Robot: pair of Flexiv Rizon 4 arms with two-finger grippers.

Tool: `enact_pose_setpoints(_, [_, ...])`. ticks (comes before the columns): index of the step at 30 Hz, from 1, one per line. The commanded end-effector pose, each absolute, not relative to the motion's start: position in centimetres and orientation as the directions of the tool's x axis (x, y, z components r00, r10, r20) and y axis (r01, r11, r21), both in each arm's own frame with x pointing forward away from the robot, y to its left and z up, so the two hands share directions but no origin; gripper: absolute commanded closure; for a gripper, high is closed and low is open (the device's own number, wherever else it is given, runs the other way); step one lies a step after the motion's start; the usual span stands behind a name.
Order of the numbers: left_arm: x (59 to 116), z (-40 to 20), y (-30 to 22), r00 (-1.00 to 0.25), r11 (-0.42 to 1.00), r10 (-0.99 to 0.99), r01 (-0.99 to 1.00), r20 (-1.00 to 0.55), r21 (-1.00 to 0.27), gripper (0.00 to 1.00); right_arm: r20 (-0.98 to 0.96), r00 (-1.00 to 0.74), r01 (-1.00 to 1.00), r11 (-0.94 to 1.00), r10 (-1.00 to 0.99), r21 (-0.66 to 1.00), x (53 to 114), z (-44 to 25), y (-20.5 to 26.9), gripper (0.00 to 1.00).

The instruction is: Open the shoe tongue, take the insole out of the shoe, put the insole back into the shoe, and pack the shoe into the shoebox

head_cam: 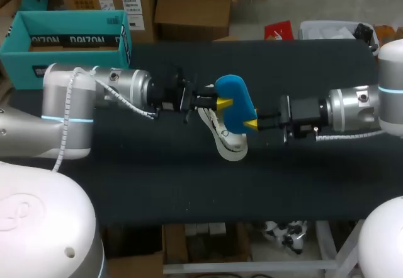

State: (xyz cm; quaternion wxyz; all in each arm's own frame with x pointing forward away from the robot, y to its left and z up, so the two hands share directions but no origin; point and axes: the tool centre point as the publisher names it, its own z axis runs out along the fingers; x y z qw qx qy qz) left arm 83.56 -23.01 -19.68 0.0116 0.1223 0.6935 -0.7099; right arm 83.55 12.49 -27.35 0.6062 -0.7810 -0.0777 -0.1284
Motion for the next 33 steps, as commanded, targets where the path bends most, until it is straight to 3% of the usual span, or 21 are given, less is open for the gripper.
enact_pose_setpoints(1, [84.4,-19.6,-22.5,-0.964,-0.028,0.215,0.156,-0.158,-0.987,0.00,0.298,0.954,0.284,-0.230,-0.026,-0.931,83.8,-27.5,12.4,1.00])
enact_pose_setpoints(7, [85.3,-19.1,-20.2,-0.931,0.011,0.359,0.073,-0.064,-0.997,0.00,0.315,0.949,0.311,-0.199,0.016,-0.929,83.3,-27.5,11.7,1.00])
enact_pose_setpoints(13, [86.2,-20.1,-17.9,-0.855,0.159,0.516,0.028,0.059,-0.987,0.00,0.314,0.947,0.320,-0.178,0.062,-0.931,82.0,-27.2,11.9,1.00])
enact_pose_setpoints(25, [87.3,-22.6,-15.9,-0.766,0.331,0.621,0.062,0.168,-0.942,0.00,0.319,0.934,0.341,-0.141,0.159,-0.929,79.1,-27.3,13.2,1.00])
enact_pose_setpoints(33, [88.3,-23.0,-14.9,-0.727,0.339,0.669,0.113,0.155,-0.934,0.00,0.328,0.927,0.348,-0.095,0.183,-0.933,77.6,-27.4,13.8,1.00])
